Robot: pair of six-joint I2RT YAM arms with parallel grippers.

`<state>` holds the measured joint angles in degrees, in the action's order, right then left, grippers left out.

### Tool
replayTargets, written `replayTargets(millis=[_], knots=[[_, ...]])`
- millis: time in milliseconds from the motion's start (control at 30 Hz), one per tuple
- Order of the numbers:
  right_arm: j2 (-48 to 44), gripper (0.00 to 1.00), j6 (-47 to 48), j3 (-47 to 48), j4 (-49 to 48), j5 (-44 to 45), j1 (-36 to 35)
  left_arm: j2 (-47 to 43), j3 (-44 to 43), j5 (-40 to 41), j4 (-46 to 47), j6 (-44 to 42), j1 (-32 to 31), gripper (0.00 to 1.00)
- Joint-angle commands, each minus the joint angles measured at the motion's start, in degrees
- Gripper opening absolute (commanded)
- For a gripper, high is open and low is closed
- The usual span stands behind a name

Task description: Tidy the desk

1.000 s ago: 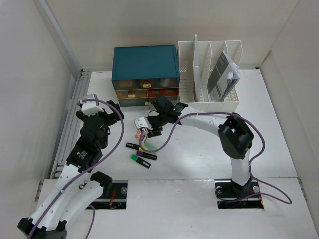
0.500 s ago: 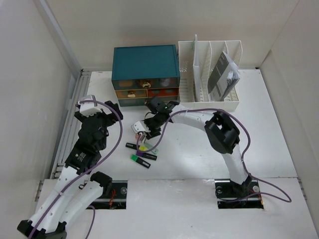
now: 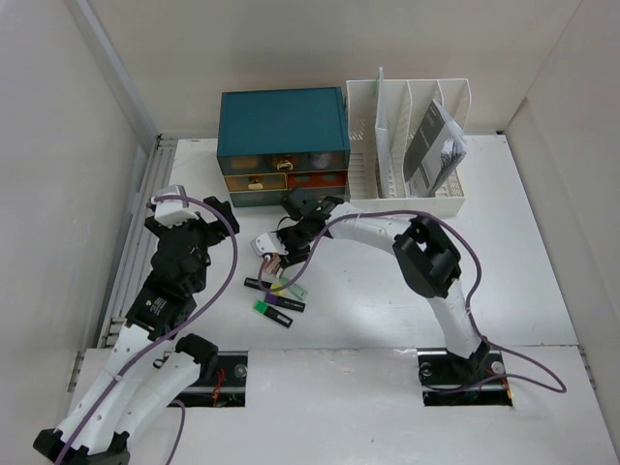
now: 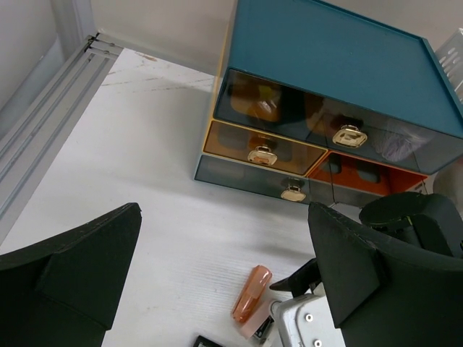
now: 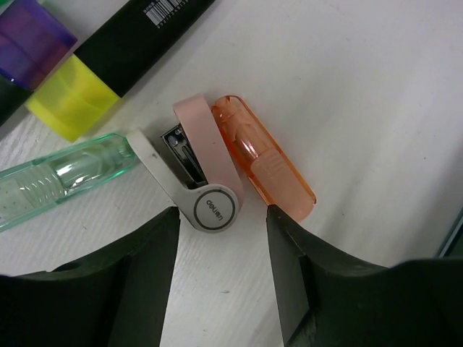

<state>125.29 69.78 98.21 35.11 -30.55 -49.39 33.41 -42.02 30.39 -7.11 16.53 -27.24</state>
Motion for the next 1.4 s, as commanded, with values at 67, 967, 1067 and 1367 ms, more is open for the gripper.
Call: replayTargets(millis=[67,967,1067,1367], knots=[[1.27,0.56,-1.58,3.12,-1.28,1.71,-1.67,-0.8,0.01,-0.42,2.37,-0.71,0.09,0.99],[-9.98,0.06,-9.13,-1.79,-2.15,3.56,-3.88,-1.86,0.01,0.11,2.37,-0.71,0.09,0.99],[-12.7,0.06,-11.59,-2.32,-2.94,5.4,-3.88,-1.86,0.01,0.11,2.37,-0.71,0.09,0.99],[-21.14,0.06,-16.86,-4.79,-8.91,13.13,-3.88,-1.33,0.01,0.11,2.37,-0.71,0.09,0.99]])
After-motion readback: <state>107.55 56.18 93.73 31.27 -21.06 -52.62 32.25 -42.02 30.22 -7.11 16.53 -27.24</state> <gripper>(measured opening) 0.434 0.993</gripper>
